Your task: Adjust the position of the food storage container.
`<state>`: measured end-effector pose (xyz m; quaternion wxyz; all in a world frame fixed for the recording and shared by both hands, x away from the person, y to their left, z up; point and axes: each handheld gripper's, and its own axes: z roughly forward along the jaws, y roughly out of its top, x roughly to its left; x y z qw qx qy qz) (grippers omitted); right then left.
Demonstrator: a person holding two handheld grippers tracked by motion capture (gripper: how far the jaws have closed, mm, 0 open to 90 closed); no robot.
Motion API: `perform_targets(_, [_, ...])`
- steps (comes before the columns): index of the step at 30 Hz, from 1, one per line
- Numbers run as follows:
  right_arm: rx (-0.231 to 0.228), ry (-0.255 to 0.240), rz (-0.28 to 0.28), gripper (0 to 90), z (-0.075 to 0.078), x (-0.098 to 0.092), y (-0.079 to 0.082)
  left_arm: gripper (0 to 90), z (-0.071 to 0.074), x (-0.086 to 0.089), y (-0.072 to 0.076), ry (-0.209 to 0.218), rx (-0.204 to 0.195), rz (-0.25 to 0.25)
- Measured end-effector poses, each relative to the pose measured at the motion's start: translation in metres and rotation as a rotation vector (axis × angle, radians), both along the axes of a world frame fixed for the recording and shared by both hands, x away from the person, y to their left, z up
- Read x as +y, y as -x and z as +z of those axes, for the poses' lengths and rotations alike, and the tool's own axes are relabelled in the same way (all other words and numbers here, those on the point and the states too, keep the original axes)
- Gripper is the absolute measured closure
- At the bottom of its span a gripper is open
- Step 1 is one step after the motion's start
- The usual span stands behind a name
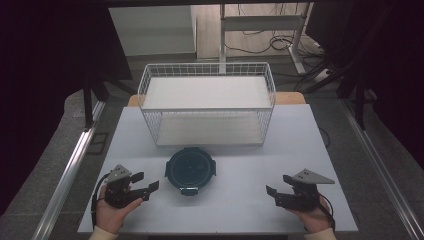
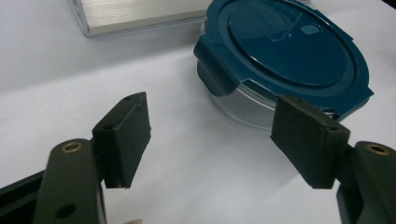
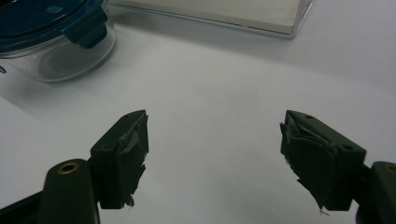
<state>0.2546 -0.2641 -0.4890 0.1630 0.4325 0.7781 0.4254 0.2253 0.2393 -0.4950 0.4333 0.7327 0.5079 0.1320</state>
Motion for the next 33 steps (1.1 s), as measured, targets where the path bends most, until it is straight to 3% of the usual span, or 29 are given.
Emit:
perform_targets(3, [0.0,-0.005,-0.009,23.7,0.001,-0.002,-0.001,31.1,0.005,-0.001,-0.002,-0.014,0.014,-0.013])
perform_targets(11, [0.001,0.006,-0.012,23.7,-0.001,0.0,-0.001,40.2,0.028,-0.004,-0.007,-0.02,0.0,-0.042])
perform_targets(26, [0.002,0.028,-0.013,23.6,-0.003,0.001,-0.002,50.1,0.031,-0.003,-0.026,-0.047,0.082,-0.045])
perform_targets(33, [-0.004,0.026,-0.018,23.5,-0.002,0.0,-0.002,69.5,0.024,0.001,-0.035,-0.08,0.09,-0.046])
